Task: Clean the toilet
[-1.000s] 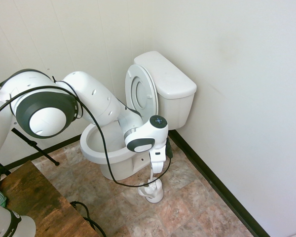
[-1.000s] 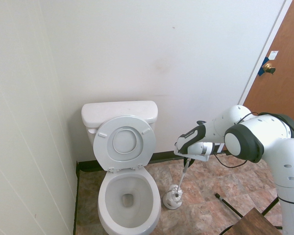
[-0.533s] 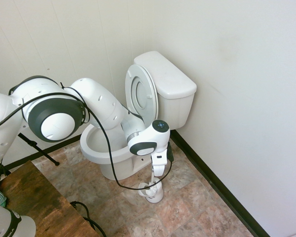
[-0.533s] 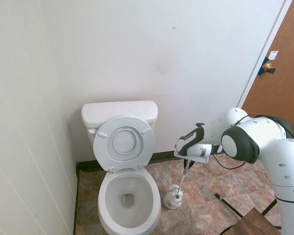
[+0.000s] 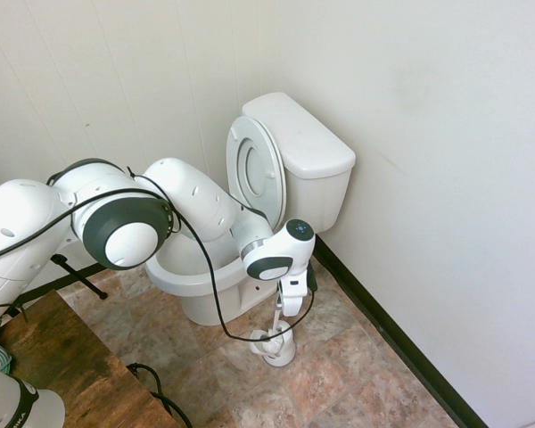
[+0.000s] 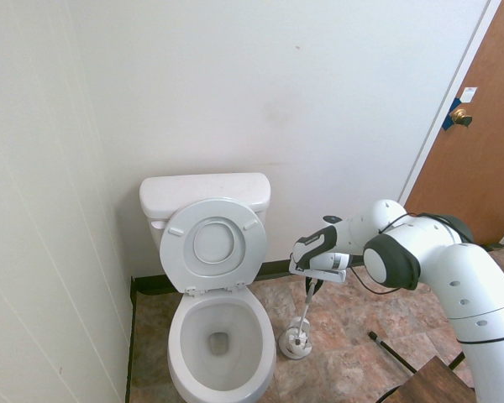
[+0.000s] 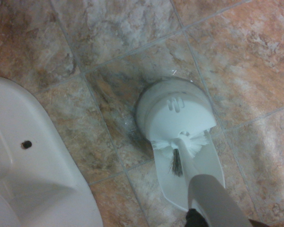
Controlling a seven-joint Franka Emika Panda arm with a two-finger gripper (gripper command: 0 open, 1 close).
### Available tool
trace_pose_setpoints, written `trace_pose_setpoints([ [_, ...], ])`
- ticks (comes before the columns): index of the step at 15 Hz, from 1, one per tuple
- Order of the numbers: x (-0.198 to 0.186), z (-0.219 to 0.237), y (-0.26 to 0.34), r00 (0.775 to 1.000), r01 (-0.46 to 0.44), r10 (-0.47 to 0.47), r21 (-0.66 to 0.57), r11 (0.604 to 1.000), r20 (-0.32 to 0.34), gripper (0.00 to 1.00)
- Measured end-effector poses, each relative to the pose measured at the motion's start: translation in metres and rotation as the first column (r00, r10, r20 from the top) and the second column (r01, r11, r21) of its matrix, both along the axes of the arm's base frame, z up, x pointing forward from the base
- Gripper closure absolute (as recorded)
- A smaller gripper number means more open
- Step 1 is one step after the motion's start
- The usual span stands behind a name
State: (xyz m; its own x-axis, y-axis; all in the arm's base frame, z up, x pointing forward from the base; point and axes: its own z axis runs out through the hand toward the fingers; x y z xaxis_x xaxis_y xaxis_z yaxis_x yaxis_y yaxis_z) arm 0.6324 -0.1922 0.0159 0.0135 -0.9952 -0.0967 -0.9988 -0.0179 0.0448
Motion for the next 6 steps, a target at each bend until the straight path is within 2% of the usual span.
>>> trace_pose_setpoints([
  [6, 0.016, -0.017, -0.013, 0.999, 0.009, -0.008, 0.016, 1.0, -0.042, 1.0],
])
